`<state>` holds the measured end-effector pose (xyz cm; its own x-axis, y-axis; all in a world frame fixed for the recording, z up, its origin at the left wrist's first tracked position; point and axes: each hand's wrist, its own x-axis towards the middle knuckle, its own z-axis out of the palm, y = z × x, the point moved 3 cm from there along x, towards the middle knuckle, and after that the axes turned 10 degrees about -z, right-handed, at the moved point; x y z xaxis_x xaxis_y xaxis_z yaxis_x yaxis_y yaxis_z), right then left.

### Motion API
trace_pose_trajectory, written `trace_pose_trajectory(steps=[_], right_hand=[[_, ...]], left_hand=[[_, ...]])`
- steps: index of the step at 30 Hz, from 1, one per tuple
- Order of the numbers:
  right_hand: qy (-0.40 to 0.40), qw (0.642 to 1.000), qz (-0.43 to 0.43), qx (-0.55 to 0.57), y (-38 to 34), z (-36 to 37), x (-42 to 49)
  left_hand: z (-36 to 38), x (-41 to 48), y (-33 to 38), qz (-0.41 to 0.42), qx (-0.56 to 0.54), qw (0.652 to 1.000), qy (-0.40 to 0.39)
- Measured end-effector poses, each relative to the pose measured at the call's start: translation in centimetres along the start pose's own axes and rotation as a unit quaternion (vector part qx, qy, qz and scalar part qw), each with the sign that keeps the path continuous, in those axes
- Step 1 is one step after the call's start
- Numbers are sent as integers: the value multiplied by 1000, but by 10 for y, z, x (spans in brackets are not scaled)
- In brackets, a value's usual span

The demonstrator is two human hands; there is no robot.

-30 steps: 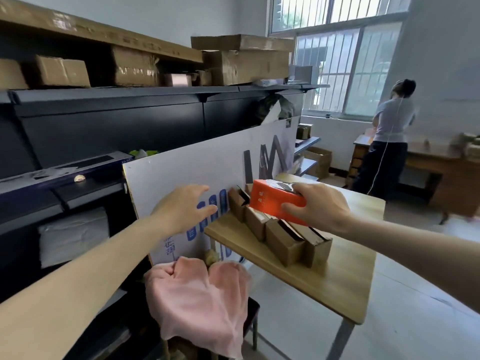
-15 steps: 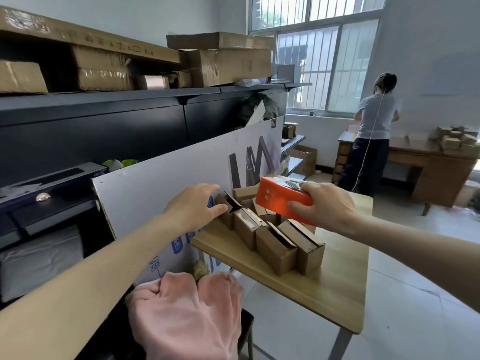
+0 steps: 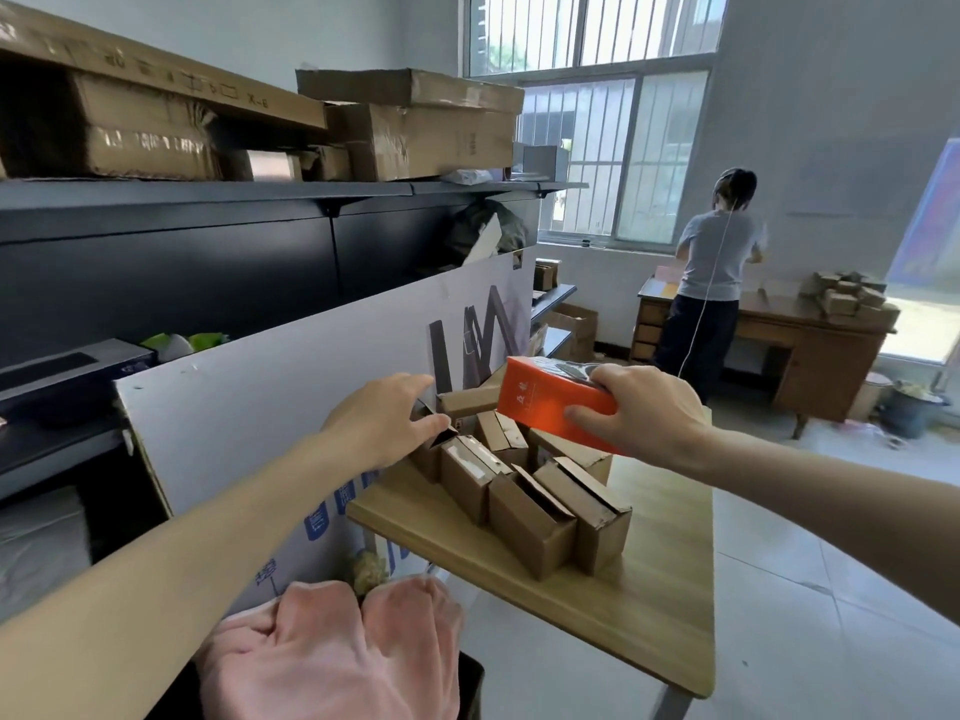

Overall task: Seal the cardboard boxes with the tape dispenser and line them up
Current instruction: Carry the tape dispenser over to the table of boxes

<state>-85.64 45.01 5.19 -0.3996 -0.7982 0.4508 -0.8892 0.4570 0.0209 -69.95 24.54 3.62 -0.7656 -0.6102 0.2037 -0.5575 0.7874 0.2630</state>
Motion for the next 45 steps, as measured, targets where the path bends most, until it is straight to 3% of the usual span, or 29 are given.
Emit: trace_pose_trajectory(steps=[10, 21, 33, 39, 45], right_hand=[[-15, 999, 22, 20, 53, 15, 0], [-10, 997, 73, 6, 225, 21, -16], [-52, 997, 48, 3, 461, 7, -48], [-42, 997, 55, 22, 539, 36, -35], [-51, 995, 63, 52, 569, 77, -6]], left_hand=[[24, 49, 53, 34, 4, 999, -15], [85, 121, 201, 80, -28, 996, -39], [160, 177, 385, 39, -34, 998, -33], [195, 205, 415, -14, -2, 998, -57], [217, 248, 422, -26, 9, 997, -67]])
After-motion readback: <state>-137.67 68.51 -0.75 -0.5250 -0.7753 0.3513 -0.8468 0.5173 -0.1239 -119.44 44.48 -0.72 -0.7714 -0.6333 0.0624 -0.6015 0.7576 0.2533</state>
